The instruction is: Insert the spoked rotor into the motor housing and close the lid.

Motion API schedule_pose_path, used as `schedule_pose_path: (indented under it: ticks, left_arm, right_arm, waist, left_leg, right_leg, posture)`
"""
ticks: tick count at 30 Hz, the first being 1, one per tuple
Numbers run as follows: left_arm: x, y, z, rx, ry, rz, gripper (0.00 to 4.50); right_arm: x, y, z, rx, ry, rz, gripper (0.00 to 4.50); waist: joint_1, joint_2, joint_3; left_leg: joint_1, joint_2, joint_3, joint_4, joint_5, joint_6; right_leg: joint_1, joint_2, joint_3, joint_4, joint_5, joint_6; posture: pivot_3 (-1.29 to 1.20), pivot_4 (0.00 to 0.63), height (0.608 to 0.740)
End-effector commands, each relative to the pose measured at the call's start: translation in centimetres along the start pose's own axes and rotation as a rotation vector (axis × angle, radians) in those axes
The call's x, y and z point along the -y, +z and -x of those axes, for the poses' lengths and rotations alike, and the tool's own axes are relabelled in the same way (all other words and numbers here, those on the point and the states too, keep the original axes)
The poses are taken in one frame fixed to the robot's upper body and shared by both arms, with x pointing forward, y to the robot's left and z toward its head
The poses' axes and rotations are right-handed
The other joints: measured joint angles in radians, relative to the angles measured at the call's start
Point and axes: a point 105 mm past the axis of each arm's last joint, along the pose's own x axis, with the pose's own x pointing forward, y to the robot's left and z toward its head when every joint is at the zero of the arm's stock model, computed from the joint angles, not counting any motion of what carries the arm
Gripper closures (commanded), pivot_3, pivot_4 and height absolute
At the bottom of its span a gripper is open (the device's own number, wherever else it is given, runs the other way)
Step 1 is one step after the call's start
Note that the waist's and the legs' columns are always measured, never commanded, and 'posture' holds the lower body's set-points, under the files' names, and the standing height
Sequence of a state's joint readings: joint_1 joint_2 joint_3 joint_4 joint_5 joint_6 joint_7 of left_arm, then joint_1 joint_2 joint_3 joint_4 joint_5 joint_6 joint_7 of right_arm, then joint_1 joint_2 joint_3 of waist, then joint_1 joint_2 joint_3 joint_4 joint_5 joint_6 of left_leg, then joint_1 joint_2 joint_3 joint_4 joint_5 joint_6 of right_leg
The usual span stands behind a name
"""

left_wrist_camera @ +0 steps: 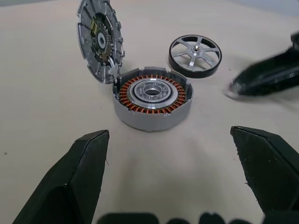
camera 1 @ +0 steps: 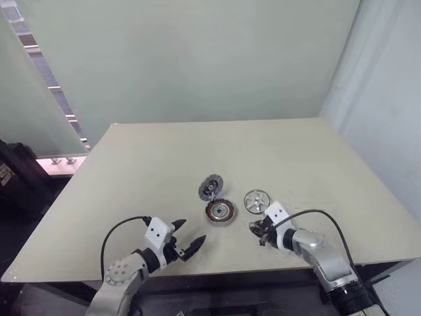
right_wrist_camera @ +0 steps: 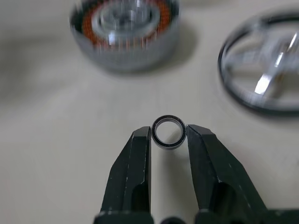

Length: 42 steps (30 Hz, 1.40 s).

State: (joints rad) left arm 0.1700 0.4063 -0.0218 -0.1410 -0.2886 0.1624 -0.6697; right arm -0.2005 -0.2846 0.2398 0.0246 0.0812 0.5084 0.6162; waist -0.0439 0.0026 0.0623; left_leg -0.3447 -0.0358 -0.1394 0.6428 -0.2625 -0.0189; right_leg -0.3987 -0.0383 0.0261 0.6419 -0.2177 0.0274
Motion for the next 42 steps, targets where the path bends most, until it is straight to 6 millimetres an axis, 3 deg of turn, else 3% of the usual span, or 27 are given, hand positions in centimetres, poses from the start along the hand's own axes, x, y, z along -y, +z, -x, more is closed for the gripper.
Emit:
schedule_pose_path:
  ticks: [1,10,16,28,42]
  left_arm:
    - [-0.9,1.2,0.1,0.042,0.022,-0.037,0.00]
    - [-1.2,1.4,0.2,0.048,0.041,-0.040,0.00]
    - [-1.3,1.7,0.2,0.063,0.056,-0.042,0.00]
    - [-1.3,1.8,0.7,0.076,0.089,-0.044,0.00]
    - [-1.5,1.8,1.2,0.075,0.110,-0.047,0.00]
  right_arm:
    - [-0.4,3.8,-0.2,0.095,0.021,0.013,3.70]
    - [-2.1,7.6,-2.7,0.136,0.074,0.023,3.70]
    - [-2.6,8.8,-5.0,0.127,0.076,0.048,3.70]
    - [-2.8,7.9,-7.6,0.091,0.082,0.034,3.70]
    - [-2.7,6.7,-9.1,0.059,0.072,0.030,3.70]
  waist:
    - [0.000,0.000,0.000]
    - [0.000,0.000,0.000]
    - [0.000,0.000,-0.001]
    - [-0.006,0.001,-0.001]
    - [-0.006,0.001,-0.001]
  left_leg:
    - [0.000,0.000,0.000,0.000,0.000,0.000]
    - [-0.005,0.000,0.000,0.000,0.000,0.000]
    - [-0.006,0.000,0.000,0.000,0.000,0.000]
    - [-0.006,0.000,0.002,0.000,0.000,0.000]
    - [-0.003,0.000,0.007,0.000,0.000,0.001]
  right_leg:
    - [0.000,0.000,0.000,0.000,0.000,0.000]
    - [-0.007,0.000,0.001,0.001,0.002,0.002]
    - [-0.008,0.001,0.002,0.002,0.002,0.002]
    - [-0.009,0.004,0.006,0.003,0.003,0.000]
    - [-0.009,0.005,0.012,0.004,0.004,0.000]
  posture:
    - [0.00,0.000,0.740]
    - [0.00,0.000,0.740]
    - [0.00,0.000,0.740]
    - [0.00,0.000,0.740]
    - [0.00,0.000,0.740]
